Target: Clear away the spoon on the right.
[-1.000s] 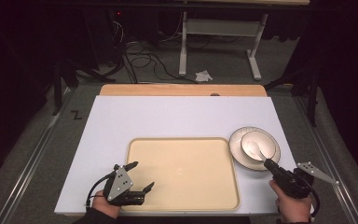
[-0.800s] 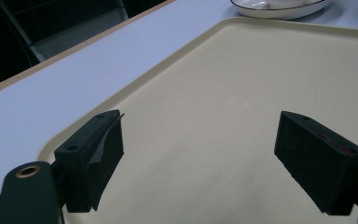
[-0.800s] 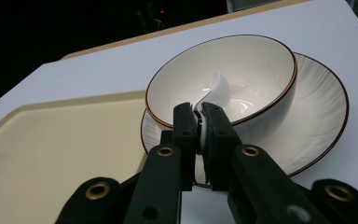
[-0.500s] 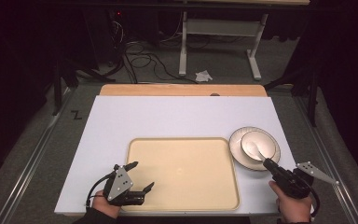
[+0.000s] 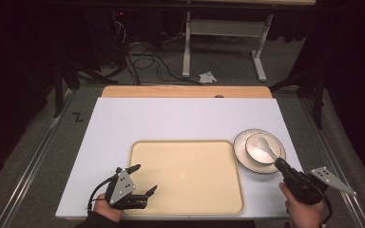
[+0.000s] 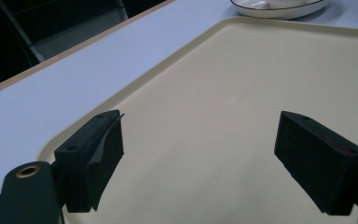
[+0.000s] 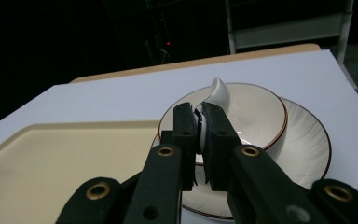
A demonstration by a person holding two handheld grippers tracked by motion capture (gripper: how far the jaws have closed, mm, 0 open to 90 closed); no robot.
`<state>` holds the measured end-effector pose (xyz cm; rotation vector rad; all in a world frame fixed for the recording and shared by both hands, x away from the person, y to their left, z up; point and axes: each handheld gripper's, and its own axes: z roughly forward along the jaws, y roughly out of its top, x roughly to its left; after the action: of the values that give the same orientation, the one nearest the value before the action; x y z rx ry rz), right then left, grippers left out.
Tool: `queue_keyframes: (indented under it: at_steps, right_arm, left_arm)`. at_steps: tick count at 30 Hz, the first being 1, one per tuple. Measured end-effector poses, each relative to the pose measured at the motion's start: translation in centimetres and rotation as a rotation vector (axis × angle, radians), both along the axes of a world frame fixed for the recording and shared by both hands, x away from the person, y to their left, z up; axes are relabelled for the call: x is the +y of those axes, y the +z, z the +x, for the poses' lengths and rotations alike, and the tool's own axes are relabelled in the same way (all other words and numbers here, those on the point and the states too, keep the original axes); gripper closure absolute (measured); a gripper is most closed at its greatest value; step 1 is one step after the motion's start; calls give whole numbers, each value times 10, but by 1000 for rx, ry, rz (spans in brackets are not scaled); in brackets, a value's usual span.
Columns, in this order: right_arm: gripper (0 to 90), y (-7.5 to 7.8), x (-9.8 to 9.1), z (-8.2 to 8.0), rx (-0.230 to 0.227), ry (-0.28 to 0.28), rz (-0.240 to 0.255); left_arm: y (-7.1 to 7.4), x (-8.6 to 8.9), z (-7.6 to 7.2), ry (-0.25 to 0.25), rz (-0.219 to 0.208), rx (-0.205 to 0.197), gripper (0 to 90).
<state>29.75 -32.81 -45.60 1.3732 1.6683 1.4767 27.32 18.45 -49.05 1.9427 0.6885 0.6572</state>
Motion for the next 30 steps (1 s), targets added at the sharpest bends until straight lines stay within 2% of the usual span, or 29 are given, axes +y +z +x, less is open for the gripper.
queue_keyframes:
  at_steps: [8,16,23,30]
  right_arm:
    - [868,12,1,-9,-82,11,-12]
    - [868,16,9,-13,-116,69,6]
    - [868,17,24,-13,-120,133,-9]
    - [868,13,40,-9,-101,191,-12]
  left_arm:
    - [0,0,0,-2,0,-4,160]
    - [0,0,0,-3,2,-5,160]
    - [0,0,0,-6,4,-6,159]
    - [0,0,-1,-8,-3,-8,160]
